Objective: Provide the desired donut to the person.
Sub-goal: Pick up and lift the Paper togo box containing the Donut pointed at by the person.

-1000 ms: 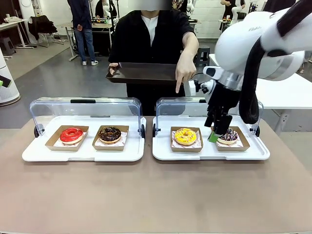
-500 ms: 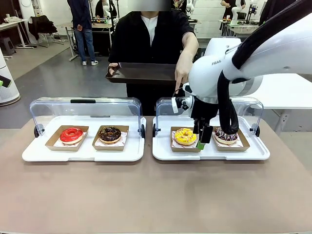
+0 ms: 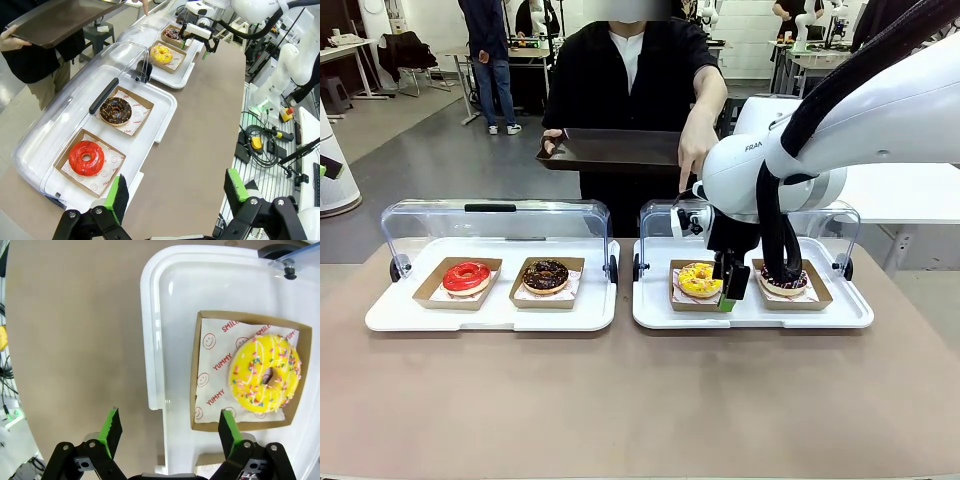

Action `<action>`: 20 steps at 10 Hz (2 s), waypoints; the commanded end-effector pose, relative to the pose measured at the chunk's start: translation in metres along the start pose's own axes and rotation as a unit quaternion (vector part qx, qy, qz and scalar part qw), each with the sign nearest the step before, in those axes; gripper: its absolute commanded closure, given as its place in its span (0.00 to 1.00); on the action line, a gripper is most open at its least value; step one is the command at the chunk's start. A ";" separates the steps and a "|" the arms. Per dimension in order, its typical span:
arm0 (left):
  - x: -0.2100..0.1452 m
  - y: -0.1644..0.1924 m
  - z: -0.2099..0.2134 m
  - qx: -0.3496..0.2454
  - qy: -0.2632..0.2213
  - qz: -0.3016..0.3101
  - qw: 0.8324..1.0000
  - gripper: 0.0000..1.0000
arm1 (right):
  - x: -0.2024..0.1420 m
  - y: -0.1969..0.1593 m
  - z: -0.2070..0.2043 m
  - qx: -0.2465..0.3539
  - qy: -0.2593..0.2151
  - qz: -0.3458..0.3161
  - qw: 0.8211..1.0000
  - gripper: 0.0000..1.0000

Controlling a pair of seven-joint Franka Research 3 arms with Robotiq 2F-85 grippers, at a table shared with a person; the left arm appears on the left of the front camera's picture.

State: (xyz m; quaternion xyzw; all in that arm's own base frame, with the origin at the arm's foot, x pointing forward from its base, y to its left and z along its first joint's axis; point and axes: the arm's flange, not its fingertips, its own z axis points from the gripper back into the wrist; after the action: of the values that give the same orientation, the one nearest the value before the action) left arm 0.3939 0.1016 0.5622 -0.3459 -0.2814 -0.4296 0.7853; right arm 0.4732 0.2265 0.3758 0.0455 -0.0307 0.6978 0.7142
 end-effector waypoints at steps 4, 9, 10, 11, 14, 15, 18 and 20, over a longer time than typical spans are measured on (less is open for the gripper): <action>0.002 -0.002 0.001 -0.003 -0.006 0.009 1.000 0.00 | -0.002 -0.002 -0.005 -0.011 -0.007 0.011 1.000 0.00; 0.002 -0.002 0.001 -0.003 -0.006 0.009 1.000 0.00 | -0.013 -0.019 -0.020 -0.041 0.011 -0.023 0.999 0.00; 0.002 -0.002 0.001 -0.003 -0.006 0.009 1.000 0.00 | -0.016 -0.022 -0.022 -0.036 0.012 -0.028 0.999 0.00; 0.002 -0.002 0.001 -0.003 -0.006 0.009 1.000 0.00 | -0.019 -0.026 -0.025 -0.031 0.010 -0.035 0.999 0.00; 0.002 -0.002 0.001 -0.003 -0.006 0.009 1.000 0.00 | -0.023 -0.038 -0.039 -0.010 0.003 -0.049 0.999 0.00; 0.002 -0.002 0.001 -0.003 -0.006 0.009 1.000 0.00 | -0.024 -0.041 -0.041 -0.010 0.003 -0.052 0.999 0.00; 0.002 -0.002 0.001 -0.003 -0.006 0.009 1.000 0.00 | -0.025 -0.047 -0.045 -0.010 -0.002 -0.059 0.998 0.00; 0.002 -0.002 0.001 -0.003 -0.006 0.009 1.000 0.00 | -0.026 -0.048 -0.046 -0.006 -0.002 -0.055 0.998 0.00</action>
State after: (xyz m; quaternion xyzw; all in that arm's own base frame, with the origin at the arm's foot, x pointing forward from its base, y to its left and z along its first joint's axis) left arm 0.3939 0.1017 0.5622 -0.3459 -0.2814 -0.4295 0.7853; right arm 0.5140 0.2029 0.3311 0.0442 -0.0372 0.6611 0.7481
